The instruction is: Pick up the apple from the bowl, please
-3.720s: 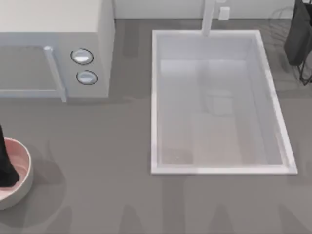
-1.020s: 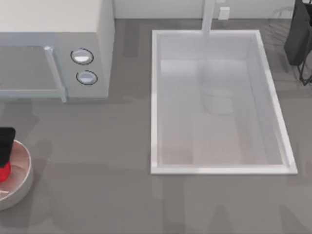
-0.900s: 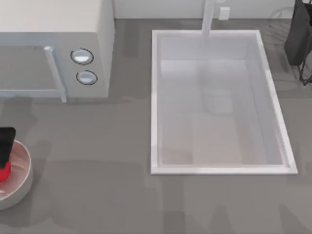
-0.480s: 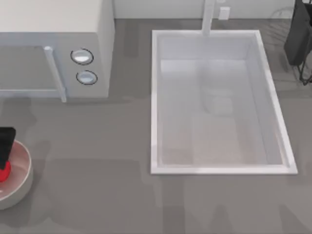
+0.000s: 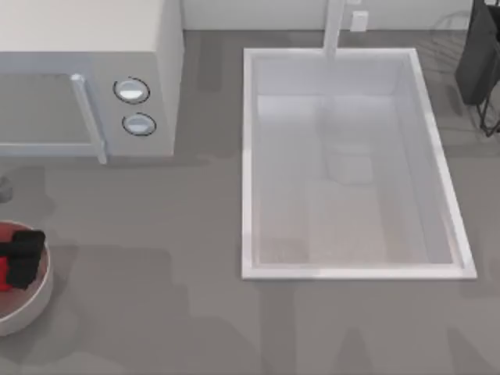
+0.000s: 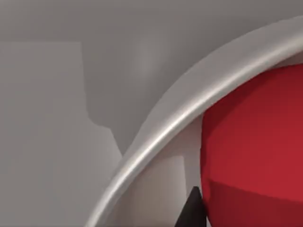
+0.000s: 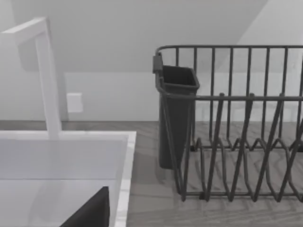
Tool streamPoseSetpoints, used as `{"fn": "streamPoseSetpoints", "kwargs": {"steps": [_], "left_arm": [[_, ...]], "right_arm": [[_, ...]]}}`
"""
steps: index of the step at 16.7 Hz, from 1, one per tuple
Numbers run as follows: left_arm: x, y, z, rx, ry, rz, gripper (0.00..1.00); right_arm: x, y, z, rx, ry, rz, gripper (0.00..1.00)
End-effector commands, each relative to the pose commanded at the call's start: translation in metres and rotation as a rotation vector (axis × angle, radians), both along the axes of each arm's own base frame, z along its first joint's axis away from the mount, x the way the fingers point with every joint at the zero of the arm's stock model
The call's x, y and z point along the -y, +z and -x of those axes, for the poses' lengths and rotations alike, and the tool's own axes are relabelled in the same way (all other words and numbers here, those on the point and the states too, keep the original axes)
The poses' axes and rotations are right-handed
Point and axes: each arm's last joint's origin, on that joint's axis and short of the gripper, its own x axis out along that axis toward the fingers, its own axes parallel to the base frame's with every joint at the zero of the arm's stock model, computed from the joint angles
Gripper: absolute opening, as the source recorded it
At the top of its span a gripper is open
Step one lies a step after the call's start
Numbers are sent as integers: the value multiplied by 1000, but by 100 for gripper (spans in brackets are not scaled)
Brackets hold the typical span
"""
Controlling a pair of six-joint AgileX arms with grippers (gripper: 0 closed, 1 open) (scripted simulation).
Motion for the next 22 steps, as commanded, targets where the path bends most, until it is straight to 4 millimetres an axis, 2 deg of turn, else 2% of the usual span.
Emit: {"fn": "streamPoseSetpoints", "kwargs": {"steps": [2, 6, 19, 22], "left_arm": [[0, -11, 2, -12, 0, 1, 100], [0, -12, 2, -13, 0, 2, 100], [0, -12, 2, -13, 0, 2, 2], [0, -12, 2, -13, 0, 2, 0]], "right_arm": [[0, 0, 0, 0, 0, 0, 100], [0, 0, 0, 0, 0, 0, 100], [0, 0, 0, 0, 0, 0, 100], [0, 0, 0, 0, 0, 0, 100]]}}
